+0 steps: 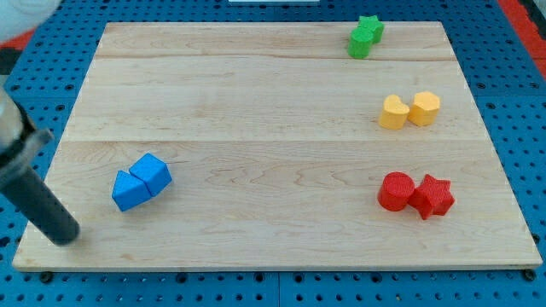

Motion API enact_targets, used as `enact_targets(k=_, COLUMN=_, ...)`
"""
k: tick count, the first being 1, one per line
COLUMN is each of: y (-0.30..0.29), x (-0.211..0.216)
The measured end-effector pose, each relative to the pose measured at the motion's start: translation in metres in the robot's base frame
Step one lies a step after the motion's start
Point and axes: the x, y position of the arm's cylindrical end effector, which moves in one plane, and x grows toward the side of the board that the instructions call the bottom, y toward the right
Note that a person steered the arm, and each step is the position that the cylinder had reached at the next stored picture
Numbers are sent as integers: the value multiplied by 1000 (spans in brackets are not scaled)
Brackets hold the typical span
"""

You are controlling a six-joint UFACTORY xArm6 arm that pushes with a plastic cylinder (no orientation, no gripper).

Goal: Move the arm diagonal to the top left of the red circle

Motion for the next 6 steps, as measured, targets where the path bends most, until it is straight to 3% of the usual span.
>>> enact_targets(k=1, y=72, x=19)
enact_targets(k=3, y=201, x=-21)
enact_targets(k=6, y=362, x=-229)
